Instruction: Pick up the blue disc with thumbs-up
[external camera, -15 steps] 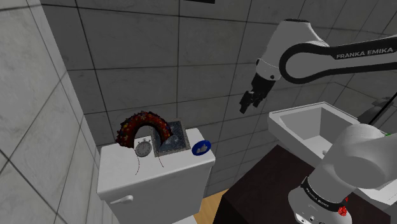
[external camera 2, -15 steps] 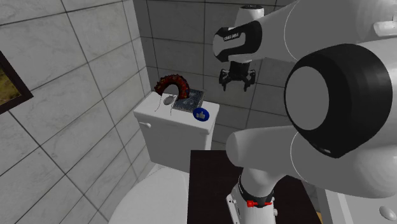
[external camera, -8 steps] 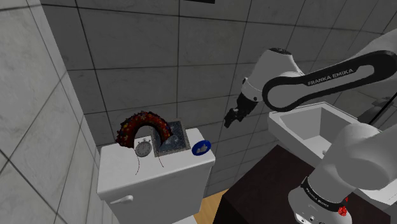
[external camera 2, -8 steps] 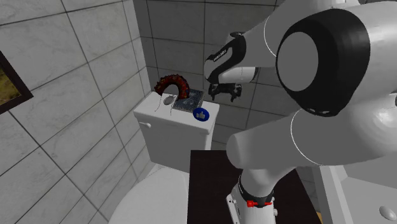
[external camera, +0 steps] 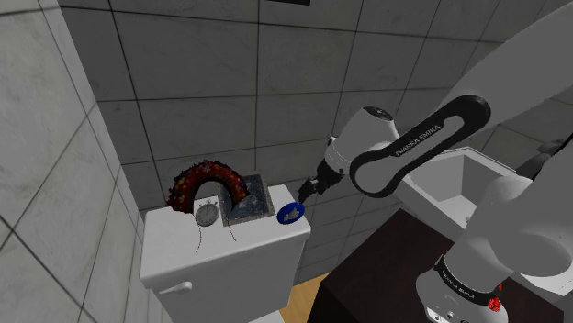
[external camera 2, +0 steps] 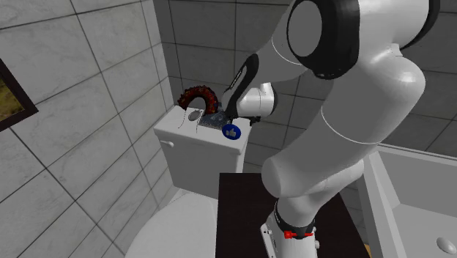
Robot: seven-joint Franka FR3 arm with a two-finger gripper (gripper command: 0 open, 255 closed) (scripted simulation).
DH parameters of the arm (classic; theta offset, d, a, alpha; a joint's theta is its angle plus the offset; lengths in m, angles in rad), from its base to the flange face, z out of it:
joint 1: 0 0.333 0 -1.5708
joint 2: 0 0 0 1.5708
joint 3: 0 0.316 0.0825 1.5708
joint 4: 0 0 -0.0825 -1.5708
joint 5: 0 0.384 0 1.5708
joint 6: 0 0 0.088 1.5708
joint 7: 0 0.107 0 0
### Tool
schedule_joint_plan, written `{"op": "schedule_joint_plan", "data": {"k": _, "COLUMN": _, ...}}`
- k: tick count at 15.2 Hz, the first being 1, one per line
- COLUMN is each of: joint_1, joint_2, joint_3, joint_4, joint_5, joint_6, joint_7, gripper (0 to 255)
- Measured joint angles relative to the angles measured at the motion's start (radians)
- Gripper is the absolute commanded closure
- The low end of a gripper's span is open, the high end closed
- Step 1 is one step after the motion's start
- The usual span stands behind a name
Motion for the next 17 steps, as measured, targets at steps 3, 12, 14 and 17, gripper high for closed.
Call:
{"op": "schedule_joint_plan", "data": {"k": 3, "joint_1": 0.067, "joint_2": 0.131, "joint_3": -0.018, "joint_4": 0.033, "joint_5": 0.086, "joint_6": 0.132, "joint_7": -0.046, "gripper": 0}}
{"op": "schedule_joint_plan", "data": {"k": 12, "joint_1": 0.059, "joint_2": 0.299, "joint_3": 0.111, "joint_4": 0.110, "joint_5": 0.670, "joint_6": 0.256, "joint_7": -0.527, "gripper": 255}}
{"op": "schedule_joint_plan", "data": {"k": 14, "joint_1": 0.052, "joint_2": 0.302, "joint_3": 0.121, "joint_4": 0.115, "joint_5": 0.685, "joint_6": 0.259, "joint_7": -0.542, "gripper": 255}}
{"op": "schedule_joint_plan", "data": {"k": 17, "joint_1": 0.049, "joint_2": 0.304, "joint_3": 0.124, "joint_4": 0.117, "joint_5": 0.691, "joint_6": 0.260, "joint_7": -0.547, "gripper": 255}}
